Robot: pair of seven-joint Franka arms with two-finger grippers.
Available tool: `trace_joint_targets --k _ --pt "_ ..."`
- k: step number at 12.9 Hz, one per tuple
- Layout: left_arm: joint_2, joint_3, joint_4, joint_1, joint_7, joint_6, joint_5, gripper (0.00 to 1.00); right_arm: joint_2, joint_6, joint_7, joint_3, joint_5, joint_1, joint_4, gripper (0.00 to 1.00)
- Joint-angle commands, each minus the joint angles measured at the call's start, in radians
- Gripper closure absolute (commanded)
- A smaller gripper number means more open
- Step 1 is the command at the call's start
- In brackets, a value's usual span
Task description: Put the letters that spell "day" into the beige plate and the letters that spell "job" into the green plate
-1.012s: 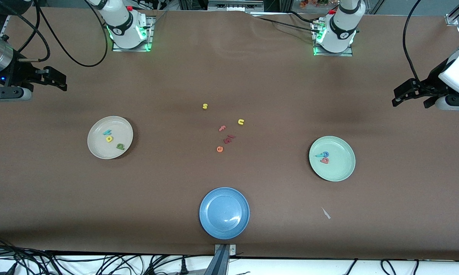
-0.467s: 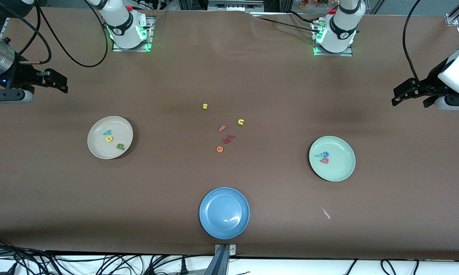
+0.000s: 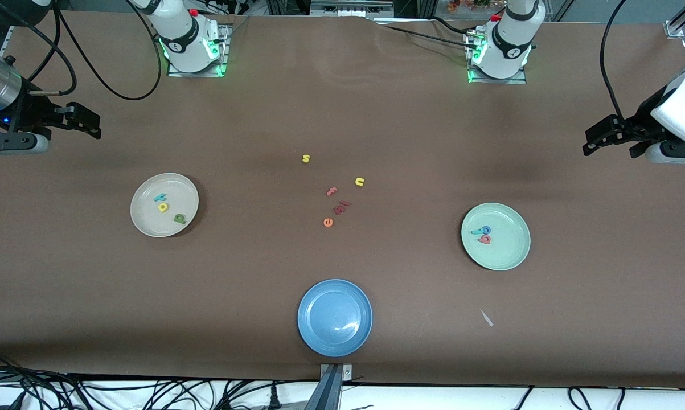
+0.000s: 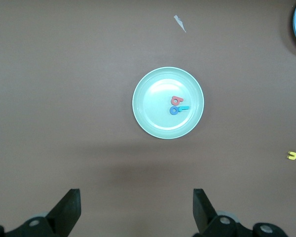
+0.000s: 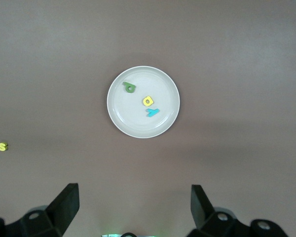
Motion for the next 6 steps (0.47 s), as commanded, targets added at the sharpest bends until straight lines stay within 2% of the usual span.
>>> trace_joint_targets --k 1,6 --pt "-0.005 -0.003 0.017 0.004 0.010 -0.022 -0.021 0.00 0.010 -0.008 -0.008 0.004 -0.003 -0.010 0.019 0.00" --pt "0.000 -0.001 0.030 0.004 0.012 -0.022 -0.019 0.00 0.012 -0.008 -0.010 0.004 -0.003 -0.010 0.019 0.00"
